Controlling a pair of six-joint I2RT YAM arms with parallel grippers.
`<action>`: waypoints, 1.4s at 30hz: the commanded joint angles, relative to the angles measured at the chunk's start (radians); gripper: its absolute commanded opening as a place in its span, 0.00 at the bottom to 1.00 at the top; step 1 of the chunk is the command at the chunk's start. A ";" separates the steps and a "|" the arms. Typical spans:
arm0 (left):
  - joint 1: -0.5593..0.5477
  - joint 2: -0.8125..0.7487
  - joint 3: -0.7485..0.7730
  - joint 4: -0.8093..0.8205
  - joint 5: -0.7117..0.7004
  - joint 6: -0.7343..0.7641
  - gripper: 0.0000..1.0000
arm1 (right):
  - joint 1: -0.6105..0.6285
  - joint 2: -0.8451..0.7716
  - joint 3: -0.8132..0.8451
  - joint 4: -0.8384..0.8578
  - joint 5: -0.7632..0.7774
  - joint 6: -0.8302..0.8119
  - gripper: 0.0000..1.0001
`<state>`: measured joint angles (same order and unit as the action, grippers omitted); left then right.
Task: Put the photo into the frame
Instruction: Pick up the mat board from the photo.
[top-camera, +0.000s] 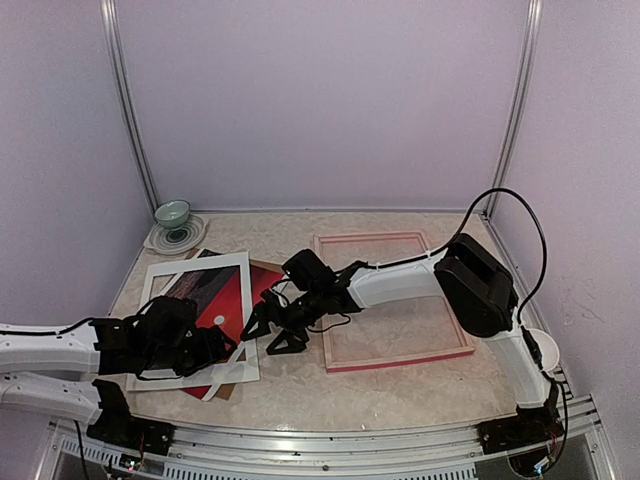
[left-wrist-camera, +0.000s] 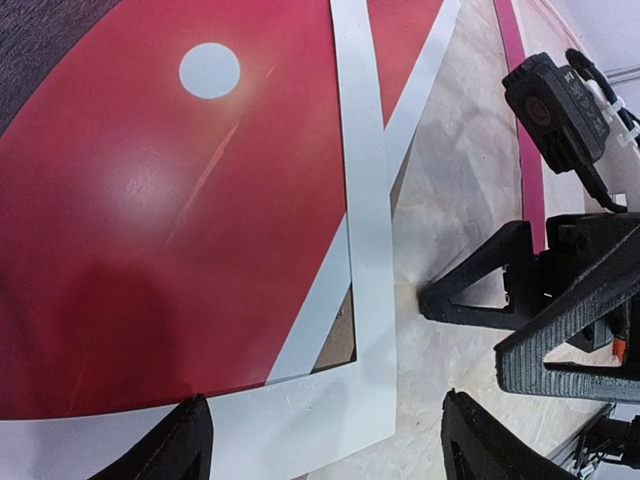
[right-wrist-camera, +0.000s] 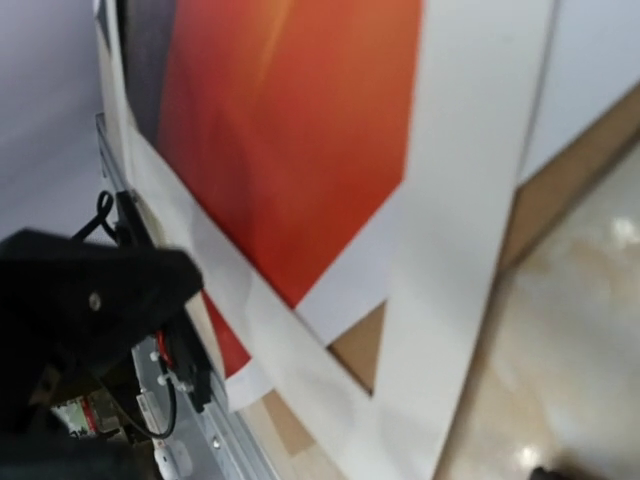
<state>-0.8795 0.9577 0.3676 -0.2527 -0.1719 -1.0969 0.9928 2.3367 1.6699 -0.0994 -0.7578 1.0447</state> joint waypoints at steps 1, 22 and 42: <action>-0.015 0.001 0.035 -0.053 0.040 -0.030 0.78 | -0.008 0.038 0.049 0.012 -0.008 0.025 0.89; -0.086 0.037 -0.085 0.040 0.024 -0.120 0.77 | -0.013 0.089 0.087 0.017 0.064 0.120 0.89; -0.108 0.086 -0.085 0.091 0.013 -0.121 0.77 | -0.029 0.039 -0.088 0.374 -0.046 0.290 0.87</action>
<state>-0.9783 1.0248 0.3080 -0.1440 -0.1654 -1.2079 0.9680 2.3951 1.6398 0.1673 -0.7692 1.2686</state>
